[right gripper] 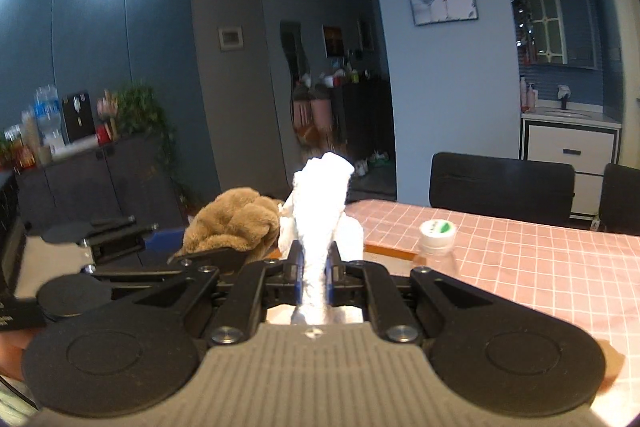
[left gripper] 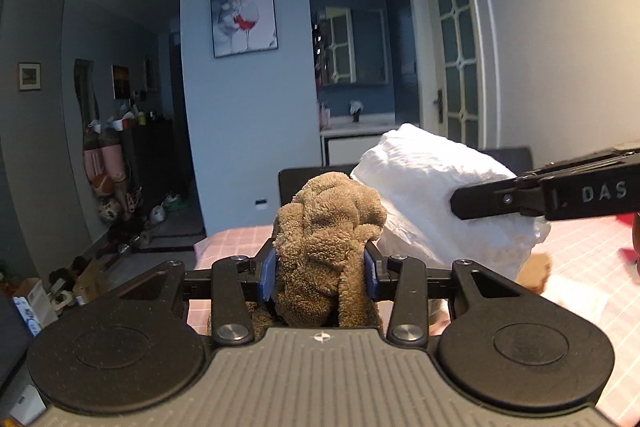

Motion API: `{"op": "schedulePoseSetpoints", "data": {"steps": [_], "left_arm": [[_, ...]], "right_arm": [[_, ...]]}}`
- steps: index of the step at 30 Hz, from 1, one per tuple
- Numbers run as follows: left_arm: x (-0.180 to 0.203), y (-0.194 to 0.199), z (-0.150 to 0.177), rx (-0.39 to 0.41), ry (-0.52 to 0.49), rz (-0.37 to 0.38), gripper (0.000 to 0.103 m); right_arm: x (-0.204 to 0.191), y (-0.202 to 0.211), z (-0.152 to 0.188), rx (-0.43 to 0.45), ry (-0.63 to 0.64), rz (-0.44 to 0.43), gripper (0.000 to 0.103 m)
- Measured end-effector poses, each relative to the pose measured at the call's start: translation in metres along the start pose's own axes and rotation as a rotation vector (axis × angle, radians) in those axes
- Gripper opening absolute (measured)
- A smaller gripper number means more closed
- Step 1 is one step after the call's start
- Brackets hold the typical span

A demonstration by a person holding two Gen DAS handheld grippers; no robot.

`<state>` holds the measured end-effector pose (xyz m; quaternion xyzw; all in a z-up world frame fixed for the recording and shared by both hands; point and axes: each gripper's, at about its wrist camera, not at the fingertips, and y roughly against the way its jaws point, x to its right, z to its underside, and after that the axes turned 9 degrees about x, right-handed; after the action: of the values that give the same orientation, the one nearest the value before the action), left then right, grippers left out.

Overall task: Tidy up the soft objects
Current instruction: 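Carry the plush toy and tissue into the orange box while both grippers open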

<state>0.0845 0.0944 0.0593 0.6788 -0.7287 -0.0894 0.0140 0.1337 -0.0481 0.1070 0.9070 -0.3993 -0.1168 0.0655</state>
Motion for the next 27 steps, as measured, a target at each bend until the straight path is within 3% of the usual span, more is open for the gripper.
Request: {"op": "schedulePoseSetpoints", "data": {"steps": [8,15,21,27], "left_arm": [[-0.024,-0.047,0.026,-0.138,-0.094,-0.014,0.047],[-0.036,-0.085,0.044,-0.276,-0.078,0.019,0.047],[-0.027,-0.102,0.052,-0.37,-0.157,0.023,0.047],[-0.02,-0.104,0.066,-0.383,-0.277,0.079,0.047]], "right_arm": [[-0.013,-0.093,0.018,-0.154,0.178,0.039,0.008],[-0.002,-0.158,0.034,-0.314,0.205,0.062,0.008],[0.013,-0.192,0.043,-0.374,0.206,0.123,0.008],[0.017,-0.209,0.053,-0.456,0.261,0.103,0.008]]}}
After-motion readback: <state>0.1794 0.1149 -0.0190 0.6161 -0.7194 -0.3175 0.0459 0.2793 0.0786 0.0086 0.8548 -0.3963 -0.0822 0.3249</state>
